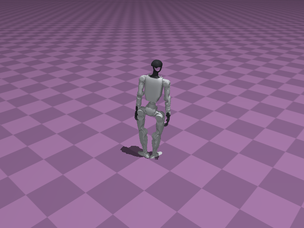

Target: In place motions

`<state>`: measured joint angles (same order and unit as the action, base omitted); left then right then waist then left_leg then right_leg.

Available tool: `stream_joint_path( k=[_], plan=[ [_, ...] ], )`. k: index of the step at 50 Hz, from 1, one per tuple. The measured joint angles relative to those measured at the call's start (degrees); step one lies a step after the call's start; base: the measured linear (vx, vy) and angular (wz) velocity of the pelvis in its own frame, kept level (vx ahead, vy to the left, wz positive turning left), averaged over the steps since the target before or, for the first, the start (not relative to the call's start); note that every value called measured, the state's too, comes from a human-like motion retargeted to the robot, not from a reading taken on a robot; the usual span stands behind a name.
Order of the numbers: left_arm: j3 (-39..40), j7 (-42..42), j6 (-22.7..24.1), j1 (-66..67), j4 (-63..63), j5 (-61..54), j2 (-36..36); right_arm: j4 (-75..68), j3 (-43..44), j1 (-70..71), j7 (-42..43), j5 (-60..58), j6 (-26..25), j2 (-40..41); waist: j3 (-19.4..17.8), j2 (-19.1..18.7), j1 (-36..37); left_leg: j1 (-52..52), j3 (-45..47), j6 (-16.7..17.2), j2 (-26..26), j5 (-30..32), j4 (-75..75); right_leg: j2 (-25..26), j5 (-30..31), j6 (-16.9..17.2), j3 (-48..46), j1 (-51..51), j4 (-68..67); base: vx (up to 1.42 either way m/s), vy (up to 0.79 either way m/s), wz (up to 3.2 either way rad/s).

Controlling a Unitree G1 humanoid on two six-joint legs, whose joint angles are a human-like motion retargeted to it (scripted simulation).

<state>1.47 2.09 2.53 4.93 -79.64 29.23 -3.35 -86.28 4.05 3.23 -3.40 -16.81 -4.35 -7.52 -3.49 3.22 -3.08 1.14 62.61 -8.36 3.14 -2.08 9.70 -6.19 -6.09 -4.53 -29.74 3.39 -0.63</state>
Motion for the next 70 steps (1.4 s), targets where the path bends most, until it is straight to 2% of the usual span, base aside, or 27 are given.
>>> stream_joint_path(
  k=[5,10,14,15,17,20,22,25,29,30,32,35,37,40,43,50,56,63,67,70],
  plan=[
    [-2.7,6.4,1.0,0.1,0.3,1.6,-0.6,-2.4,1.6,-1.3,0.7,0.5,-0.1,0.1,1.4,2.2,-2.4,3.8,3.6,-0.7,1.7,-2.5,6.7,-3.5,-1.7,2.2,-7.3,-0.5,-0.1,-0.14,0.05,2.08],
    [-2.1,9.0,0.9,0.8,-2.0,0.5,0.0,-4.9,3.2,-3.6,-0.1,0.2,-0.2,0.8,3.4,2.0,-1.2,8.6,8.2,0.6,-0.5,-3.3,4.0,-3.2,-2.9,4.6,-12.3,-0.9,-0.3,-0.09,0.09,1.64],
    [-1.3,8.1,0.0,-0.5,-4.8,-2.3,0.7,-5.5,4.1,-4.2,-0.4,0.0,0.1,0.9,4.0,-0.6,-1.4,8.2,3.4,1.0,-2.5,-1.8,1.9,-1.1,-3.3,6.7,-16.6,-1.1,-1.1,-0.14,0.15,1.62],
    [-1.1,7.9,-0.2,-0.8,-5.4,-2.7,0.8,-5.3,4.1,-4.3,-0.5,0.1,0.2,1.0,3.9,-1.6,-1.2,7.8,1.3,1.8,-3.0,-0.6,0.8,-0.1,-3.3,7.0,-17.5,-1.3,-1.2,-0.15,0.17,1.17],
    [-0.9,7.6,-0.5,-0.9,-5.7,-3.2,0.7,-5.0,3.8,-4.3,-0.3,0.2,0.2,1.1,3.7,-4.0,-0.3,8.3,1.9,5.1,-4.1,-3.7,-4.8,3.0,-3.3,7.4,-18.9,-1.4,-1.5,-0.16,0.19,0.85],
    [-0.3,6.8,-0.4,-0.8,-5.7,-3.0,0.6,-4.4,3.1,-3.7,0.4,0.3,-0.1,1.0,3.6,-5.8,-0.3,8.5,-1.7,6.0,-5.1,-3.3,-9.7,4.9,-2.6,8.4,-21.6,-2.2,-2.2,-0.17,0.22,0.69],
    [1.0,6.6,-0.5,-1.6,-5.5,-2.1,0.3,-3.2,2.7,-2.2,1.3,0.9,-0.6,1.6,2.3,-5.0,0.9,6.3,-6.7,5.8,-5.0,-2.0,-9.3,4.2,-1.5,8.9,-22.4,-2.5,-3.1,-0.28,0.2,0.43],
    [0.3,7.3,-0.3,-2.6,-5.3,-2.3,-0.7,-0.8,2.7,-1.1,2.6,2.5,0.6,2.2,0.3,-4.2,0.5,5.4,-8.4,3.5,-5.7,-1.9,-10.0,2.8,0.0,9.8,-26.0,-3.4,-4.6,-0.28,0.17,1.06],
    [-0.3,5.6,-1.9,-4.6,-6.7,-0.8,-1.7,3.0,2.2,-2.0,1.1,1.6,2.1,1.8,-0.6,-4.1,-0.7,3.0,-15.8,2.0,-5.0,-1.2,-8.9,1.0,2.4,8.9,-28.8,-4.0,-6.1,-0.14,0.15,1.52],
    [0.0,5.4,-2.5,-4.9,-7.1,-0.3,-1.7,3.3,2.3,-2.2,1.2,0.7,2.0,1.8,-0.5,-4.2,-1.0,2.3,-16.6,1.6,-4.7,-1.0,-8.5,0.7,2.7,8.1,-28.3,-4.0,-6.2,-0.16,0.11,1.46],
    [0.1,5.2,-2.6,-5.3,-7.5,-0.5,-1.7,2.3,2.5,-2.0,2.1,0.0,1.5,1.5,-0.8,-4.0,-1.0,1.2,-19.2,1.1,-4.5,-0.6,-7.7,0.4,2.8,7.1,-18.1,-2.3,-7.3,-0.15,0.1,1.41],
    [0.1,4.3,-2.3,-5.0,-7.2,-0.5,-1.9,-0.5,2.1,-1.8,1.1,0.3,0.6,1.1,-1.0,-3.8,-2.0,0.1,-23.4,0.5,-4.6,0.3,-7.6,3.5,1.5,7.5,7.5,2.1,-10.1,-0.07,0.06,1.64],
    [0.1,4.0,-2.1,-4.5,-7.0,0.0,-2.2,-1.7,2.4,-1.9,-0.5,-0.4,-0.1,1.3,-0.9,-3.8,-4.0,-1.4,-28.2,-0.1,-4.7,1.0,-7.1,6.3,1.3,8.1,18.3,3.3,-10.6,-0.02,0.0,2.09],
    [-0.2,3.9,-2.0,-4.4,-7.4,0.6,-3.3,-2.6,2.8,-2.4,-1.8,-0.6,-0.3,1.8,-1.0,-3.3,-7.2,-3.5,-35.7,-0.8,-5.7,2.2,-6.7,9.0,1.1,8.6,26.5,2.9,-10.0,-0.02,-0.02,2.23],
    [0.0,4.7,-2.5,-4.5,-8.0,1.3,-4.5,-3.5,2.8,-3.7,-2.0,0.1,0.6,2.2,-0.8,-2.0,-7.4,-4.1,-41.3,-0.9,-8.0,3.8,-7.6,7.5,4.1,7.8,23.6,1.2,-8.7,0.03,-0.06,1.78],
    [3.2,5.6,-1.9,-3.4,-8.4,-2.1,-3.0,-5.2,3.4,-5.0,-4.1,-4.1,-0.5,1.3,0.9,-1.2,-1.7,-4.4,-47.6,0.1,-10.4,5.9,-9.0,4.2,2.1,10.2,15.0,-0.9,-9.3,0.08,-0.06,1.09],
    [4.5,6.6,-1.3,-0.7,-8.8,-3.0,-2.6,-1.6,2.2,-2.6,-1.1,-5.2,-0.9,1.4,1.3,-1.3,-2.2,-5.7,-50.3,1.0,-10.5,4.6,-6.2,4.2,1.6,9.9,12.6,-2.3,-7.4,0.0,-0.07,0.57],
    [3.6,8.6,-2.1,0.6,-11.1,-2.3,-2.1,5.8,2.8,-0.9,-1.1,-0.9,2.2,2.7,1.9,-0.8,-1.6,-9.4,-50.4,3.2,-10.1,1.5,1.8,3.5,1.3,9.9,14.0,-0.8,-7.6,-0.02,-0.05,0.02],
    [3.8,8.4,-2.3,0.6,-11.1,-2.9,-0.8,7.0,2.2,0.0,-1.4,-0.5,2.7,2.8,2.1,-0.7,-1.0,-11.6,-51.4,1.6,-10.7,1.9,5.7,2.9,1.9,9.5,16.4,0.4,-7.7,-0.03,0.04,-0.52],
    [3.0,7.9,-2.0,0.6,-10.0,-2.9,-0.1,6.5,1.4,0.1,-1.1,-0.9,2.7,2.7,1.6,-0.6,0.7,-12.1,-56.9,1.3,-12.4,2.4,5.6,3.2,2.8,8.8,20.3,0.9,-7.7,-0.02,0.08,-1.14]
  ],
)
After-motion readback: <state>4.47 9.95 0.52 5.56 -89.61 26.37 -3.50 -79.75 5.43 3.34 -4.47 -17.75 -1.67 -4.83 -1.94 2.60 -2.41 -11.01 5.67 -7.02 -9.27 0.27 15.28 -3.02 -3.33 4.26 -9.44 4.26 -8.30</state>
